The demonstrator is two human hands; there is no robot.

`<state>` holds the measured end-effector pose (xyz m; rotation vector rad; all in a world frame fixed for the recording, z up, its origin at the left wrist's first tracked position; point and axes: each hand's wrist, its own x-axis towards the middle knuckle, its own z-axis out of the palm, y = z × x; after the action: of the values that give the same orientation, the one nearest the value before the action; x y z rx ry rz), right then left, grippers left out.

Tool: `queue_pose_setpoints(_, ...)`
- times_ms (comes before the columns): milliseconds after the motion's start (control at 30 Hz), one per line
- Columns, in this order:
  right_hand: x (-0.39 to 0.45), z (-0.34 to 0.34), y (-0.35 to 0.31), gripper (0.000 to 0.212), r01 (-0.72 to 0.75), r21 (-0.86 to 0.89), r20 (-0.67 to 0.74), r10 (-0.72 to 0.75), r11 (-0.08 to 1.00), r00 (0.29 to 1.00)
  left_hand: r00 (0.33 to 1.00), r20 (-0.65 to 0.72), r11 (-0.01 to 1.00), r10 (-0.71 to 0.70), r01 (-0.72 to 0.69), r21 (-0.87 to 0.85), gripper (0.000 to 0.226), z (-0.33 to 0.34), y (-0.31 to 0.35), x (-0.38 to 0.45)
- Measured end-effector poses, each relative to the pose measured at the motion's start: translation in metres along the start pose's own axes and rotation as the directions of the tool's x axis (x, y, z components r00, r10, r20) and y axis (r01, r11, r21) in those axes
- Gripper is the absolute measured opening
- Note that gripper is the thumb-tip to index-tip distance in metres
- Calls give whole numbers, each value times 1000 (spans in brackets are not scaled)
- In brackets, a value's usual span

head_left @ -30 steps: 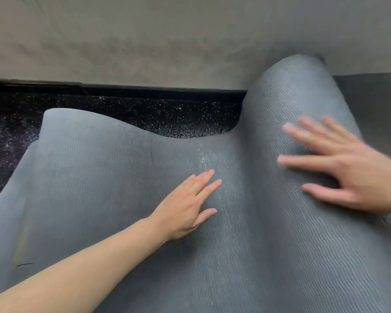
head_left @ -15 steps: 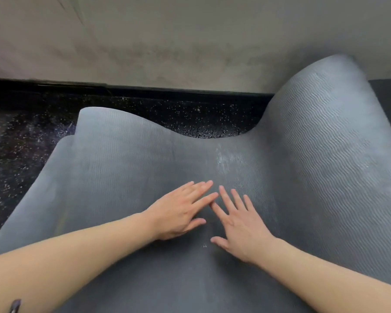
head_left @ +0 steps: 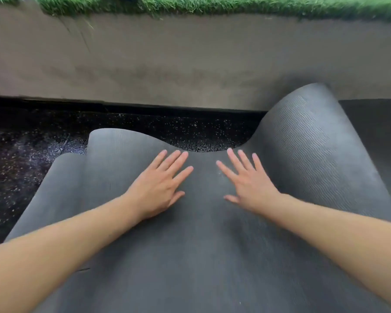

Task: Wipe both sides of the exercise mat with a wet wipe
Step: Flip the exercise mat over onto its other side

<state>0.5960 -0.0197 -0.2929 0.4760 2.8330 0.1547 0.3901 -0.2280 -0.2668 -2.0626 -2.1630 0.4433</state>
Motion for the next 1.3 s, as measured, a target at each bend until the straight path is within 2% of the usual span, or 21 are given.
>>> queue_pose_setpoints(67, 41, -34, 53, 103, -49, -156, -30, 45, 986, 999, 997, 2, 994, -81, 81, 73, 66, -6, -44, 6)
queue_pose_setpoints(133, 68, -58, 101, 100, -90, -328, 26, 104, 941, 994, 983, -8, 979, -186, 186, 81, 65, -3, -74, 6)
queue_pose_setpoints(233, 78, -62, 137, 93, 45, -514, 174, 53, 857, 983, 977, 23, 973, -211, 207, 104, 67, 13, -77, 6)
queue_pose_setpoints(367, 80, -35, 141, 91, 111, -591, 199, 11, 799, 980, 968, 117, 971, -222, 208, 120, 71, 28, -68, 15)
queue_pose_setpoints(500, 95, -17, 149, 89, 69, -554, 149, 17, 830, 989, 917, 201, 925, -344, 294, 241, 77, 45, -62, 32)
queue_pose_setpoints(533, 100, -14, 152, 82, 60, -545, 98, -8, 836, 995, 897, 201, 903, -394, 337, 266, 76, 46, -63, 37)
queue_pose_setpoints(600, 106, -6, 163, 51, 60, -507, -54, -101, 860, 993, 881, 156, 880, -447, 401, 254, 64, 47, -68, 46)
queue_pose_setpoints(667, 108, -6, 172, 29, 48, -436, -162, -130, 899, 978, 912, 100, 906, -397, 372, 203, 50, 47, -70, 57)
queue_pose_setpoints(767, 111, -16, 193, 22, 46, -284, -339, -145, 958, 929, 970, 12, 954, -242, 236, 186, 44, 39, -84, 84)
queue_pose_setpoints(867, 125, -39, 225, 22, -65, -130, -526, -13, 989, 850, 960, -191, 940, -205, 247, 236, 48, 8, -134, 129)
queue_pose_setpoints(967, 130, -56, 248, 23, -187, 6, -608, 152, 982, 779, 938, -288, 933, -193, 266, 242, 50, -18, -173, 161)
queue_pose_setpoints(1033, 123, -46, 254, 20, -218, 55, -605, 206, 974, 769, 930, -282, 941, -237, 292, 173, 50, -4, -175, 170)
queue_pose_setpoints(1067, 118, -35, 256, 21, -223, 39, -529, 209, 974, 823, 934, -243, 949, -260, 294, 112, 50, 14, -168, 172)
queue_pose_setpoints(1133, 101, -6, 253, 26, -218, -144, -216, 184, 965, 959, 949, -69, 951, -309, 306, -52, 50, 64, -139, 173)
queue_pose_setpoints(1167, 91, 8, 255, 28, -205, -229, -104, 186, 952, 977, 936, 32, 926, -350, 351, -137, 50, 92, -121, 172)
queue_pose_setpoints(1233, 73, 29, 271, 26, -135, -268, -109, 109, 954, 988, 885, 153, 849, -439, 464, -253, 49, 138, -91, 172)
queue_pose_setpoints(1300, 63, 38, 289, 28, -185, -219, -264, 124, 958, 956, 864, 151, 805, -481, 503, -314, 48, 165, -80, 170)
